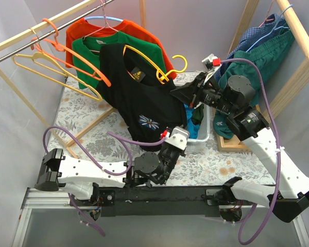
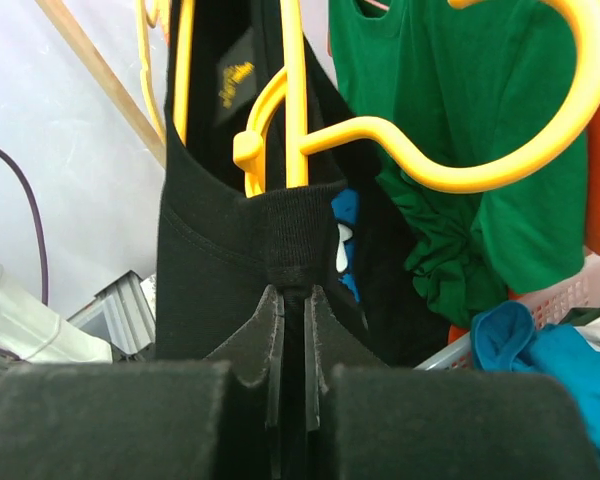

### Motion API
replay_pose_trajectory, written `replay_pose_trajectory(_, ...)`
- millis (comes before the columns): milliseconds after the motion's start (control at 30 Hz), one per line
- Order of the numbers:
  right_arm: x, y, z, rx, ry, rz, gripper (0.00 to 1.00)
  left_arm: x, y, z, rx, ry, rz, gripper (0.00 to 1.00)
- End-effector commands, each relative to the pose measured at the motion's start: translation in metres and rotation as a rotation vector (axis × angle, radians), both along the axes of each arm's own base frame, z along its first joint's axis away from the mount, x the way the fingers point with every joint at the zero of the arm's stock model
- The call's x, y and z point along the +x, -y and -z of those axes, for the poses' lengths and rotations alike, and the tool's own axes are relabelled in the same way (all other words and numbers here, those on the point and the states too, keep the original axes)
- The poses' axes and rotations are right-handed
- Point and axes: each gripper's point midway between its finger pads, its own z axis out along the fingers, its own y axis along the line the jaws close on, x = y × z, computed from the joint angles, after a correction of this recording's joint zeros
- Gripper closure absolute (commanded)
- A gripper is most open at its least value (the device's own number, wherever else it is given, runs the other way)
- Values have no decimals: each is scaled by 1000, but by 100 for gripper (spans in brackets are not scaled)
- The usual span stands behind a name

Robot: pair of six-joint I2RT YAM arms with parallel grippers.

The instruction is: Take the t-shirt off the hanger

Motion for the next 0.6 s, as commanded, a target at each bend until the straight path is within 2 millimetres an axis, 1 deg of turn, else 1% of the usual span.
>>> replay_pose_trajectory(0, 0, 9, -33, -4, 147, 21, 99, -10, -5, -31, -99, 22, 53, 100)
replay_pose_trajectory(100, 1, 16, -38, -21, 169, 55, 99, -10, -9, -34, -110, 21, 51, 100)
replay_pose_trajectory(133, 2, 17, -37, -31, 169, 63, 99, -9, -9, -34, -110, 21, 50, 100)
replay_pose_trajectory(200, 1, 22, -43, -44, 210, 78, 99, -9, -10, -36, -107, 20, 49, 100)
replay_pose_trajectory(233, 0, 23, -44, -52, 224, 78, 99, -9, -11, -38, -109, 20, 45, 96)
replay_pose_trajectory(267, -2, 24, -46, -59, 243, 78, 99, -9, -12, -40, -110, 20, 43, 83)
replay_pose_trajectory(333, 0, 30, -51, -100, 312, 101, 99, -8, -13, -44, -107, 18, 41, 79)
replay_pose_trajectory(367, -1, 33, -50, -126, 335, 106, 99, -9, -13, -46, -107, 16, 40, 77)
replay_pose_trajectory(400, 0, 35, -49, -143, 353, 118, 99, -7, -16, -51, -105, 8, 26, 67)
replay_pose_trajectory(433, 2, 39, -50, -182, 405, 128, 99, -6, -17, -54, -101, 2, 17, 61)
replay_pose_trajectory(467, 0, 42, -46, -209, 415, 126, 99, -6, -19, -59, -96, -4, 14, 55)
replay_pose_trajectory(500, 0, 44, -44, -228, 431, 129, 99, -5, -20, -64, -81, -24, 6, 47)
replay_pose_trajectory(533, 1, 46, -36, -271, 460, 130, 99, -5, -23, -71, -80, -29, 0, 44)
replay_pose_trajectory(567, -3, 50, -36, -282, 479, 132, 99, -4, -26, -76, -80, -31, -2, 42)
